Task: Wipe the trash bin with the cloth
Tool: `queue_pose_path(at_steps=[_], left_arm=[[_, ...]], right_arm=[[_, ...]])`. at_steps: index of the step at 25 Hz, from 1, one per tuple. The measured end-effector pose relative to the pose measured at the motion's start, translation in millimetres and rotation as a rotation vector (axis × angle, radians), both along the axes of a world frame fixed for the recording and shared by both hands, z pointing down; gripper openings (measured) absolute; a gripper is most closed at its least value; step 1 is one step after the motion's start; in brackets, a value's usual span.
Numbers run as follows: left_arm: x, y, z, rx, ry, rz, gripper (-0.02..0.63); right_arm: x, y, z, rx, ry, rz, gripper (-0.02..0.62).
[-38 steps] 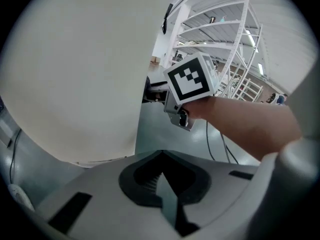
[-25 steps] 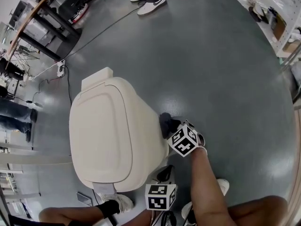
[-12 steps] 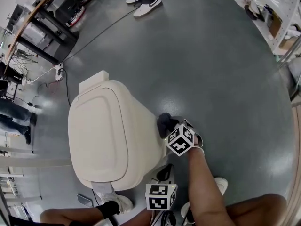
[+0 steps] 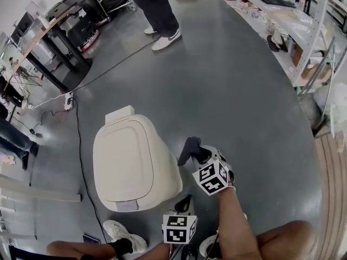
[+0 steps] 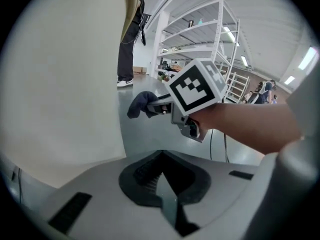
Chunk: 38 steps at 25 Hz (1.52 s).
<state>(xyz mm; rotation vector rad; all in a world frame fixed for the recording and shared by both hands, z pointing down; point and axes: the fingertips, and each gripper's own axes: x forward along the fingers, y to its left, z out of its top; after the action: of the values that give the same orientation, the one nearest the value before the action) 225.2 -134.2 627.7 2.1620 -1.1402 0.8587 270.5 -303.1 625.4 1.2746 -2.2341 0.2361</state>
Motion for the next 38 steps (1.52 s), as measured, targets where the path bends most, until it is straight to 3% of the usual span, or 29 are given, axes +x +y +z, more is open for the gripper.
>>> queue_pose_path(at_steps=[3, 7, 11, 15, 20, 25, 29, 35, 38], left_arm=[[-3.8, 11.6, -44.3, 0.031, 0.016, 0.032, 0.000], [-3.1, 22.9, -121.8, 0.170, 0.067, 0.136, 0.000], [-19.2, 25.7, -184.8, 0.260, 0.142, 0.141, 0.000], [-55.1, 15.7, -244.2, 0.373, 0.188, 0.131, 0.000], [-130.2, 1.5, -301.2, 0.487, 0.197, 0.082, 0.000], [-234.7, -22.9, -314.5, 0.579, 0.131, -0.022, 0.000], [-309.8, -27.5, -314.2, 0.596, 0.119, -0.129, 0.000], [-371.2, -19.4, -296.7, 0.577, 0.156, -0.235, 0.000], [-405.8, -22.4, -275.1, 0.574, 0.102, -0.260, 0.000]], right_arm=[[3.2, 14.9, -53.1, 0.065, 0.022, 0.017, 0.104], [4.1, 33.1, -124.6, 0.140, 0.020, 0.072, 0.104], [-7.1, 51.6, -198.1, 0.247, 0.065, 0.065, 0.104], [-47.7, 63.4, -272.4, 0.363, -0.009, 0.046, 0.104], [-127.1, 80.0, -317.8, 0.411, -0.048, -0.031, 0.104], [-219.4, 92.8, -331.3, 0.424, -0.087, -0.104, 0.104], [-278.4, 102.2, -323.0, 0.390, -0.148, -0.087, 0.104], [-324.9, 110.6, -307.5, 0.355, -0.243, 0.005, 0.104], [-344.0, 114.7, -305.7, 0.359, -0.247, 0.021, 0.104]])
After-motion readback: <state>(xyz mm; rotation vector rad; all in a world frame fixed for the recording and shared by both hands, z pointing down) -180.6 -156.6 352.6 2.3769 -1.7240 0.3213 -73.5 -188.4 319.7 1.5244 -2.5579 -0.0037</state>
